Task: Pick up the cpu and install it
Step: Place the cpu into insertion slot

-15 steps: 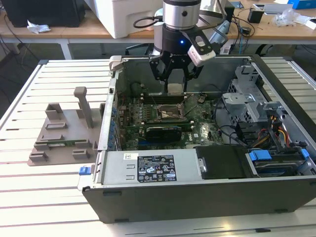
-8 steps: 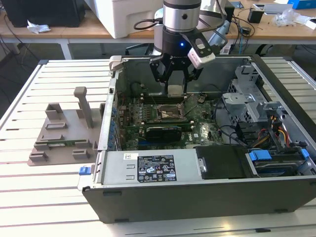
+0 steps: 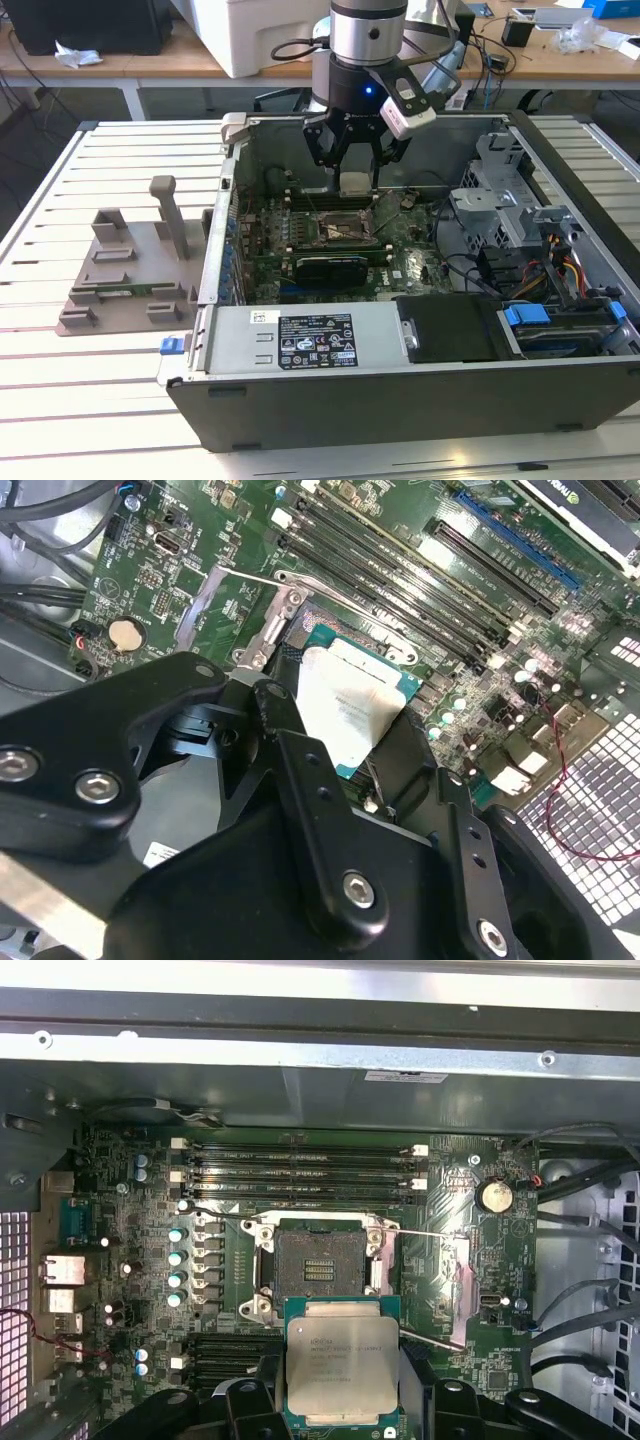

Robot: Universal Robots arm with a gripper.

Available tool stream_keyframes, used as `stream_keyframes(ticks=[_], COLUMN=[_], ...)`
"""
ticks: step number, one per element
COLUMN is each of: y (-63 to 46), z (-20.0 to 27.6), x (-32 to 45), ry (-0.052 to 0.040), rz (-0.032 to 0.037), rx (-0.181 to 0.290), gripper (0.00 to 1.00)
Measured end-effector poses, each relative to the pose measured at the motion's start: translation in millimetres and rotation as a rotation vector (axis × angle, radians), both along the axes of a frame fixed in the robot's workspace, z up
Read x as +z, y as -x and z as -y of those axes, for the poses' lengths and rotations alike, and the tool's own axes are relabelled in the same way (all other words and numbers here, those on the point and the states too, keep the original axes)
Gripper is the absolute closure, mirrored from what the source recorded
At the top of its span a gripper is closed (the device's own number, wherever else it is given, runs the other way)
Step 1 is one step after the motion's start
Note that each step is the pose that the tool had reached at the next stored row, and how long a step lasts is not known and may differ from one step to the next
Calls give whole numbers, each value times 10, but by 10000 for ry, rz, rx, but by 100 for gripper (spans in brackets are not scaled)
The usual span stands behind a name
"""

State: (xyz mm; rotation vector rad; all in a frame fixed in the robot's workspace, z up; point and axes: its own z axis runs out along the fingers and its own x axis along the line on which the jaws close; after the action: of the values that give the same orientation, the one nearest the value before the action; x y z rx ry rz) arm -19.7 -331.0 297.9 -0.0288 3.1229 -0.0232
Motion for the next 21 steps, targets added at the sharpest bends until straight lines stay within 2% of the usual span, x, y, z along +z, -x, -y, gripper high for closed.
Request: stream_keyframes(ticks=[5,7,9,11,13,16,21], y=[0,1,1,0,1,0,0], z=[0,0,0,0,0,0,0], x=[-1,-3,-3,-4,-4,-6,-5], ry=[0,0,0,-1,0,7,109], rz=[1,0,0,1,0,1,11], rx=[-90,-944,-1183,-1624,-1751,-2215,-2769], gripper=[46,46,46,46,46,46,46])
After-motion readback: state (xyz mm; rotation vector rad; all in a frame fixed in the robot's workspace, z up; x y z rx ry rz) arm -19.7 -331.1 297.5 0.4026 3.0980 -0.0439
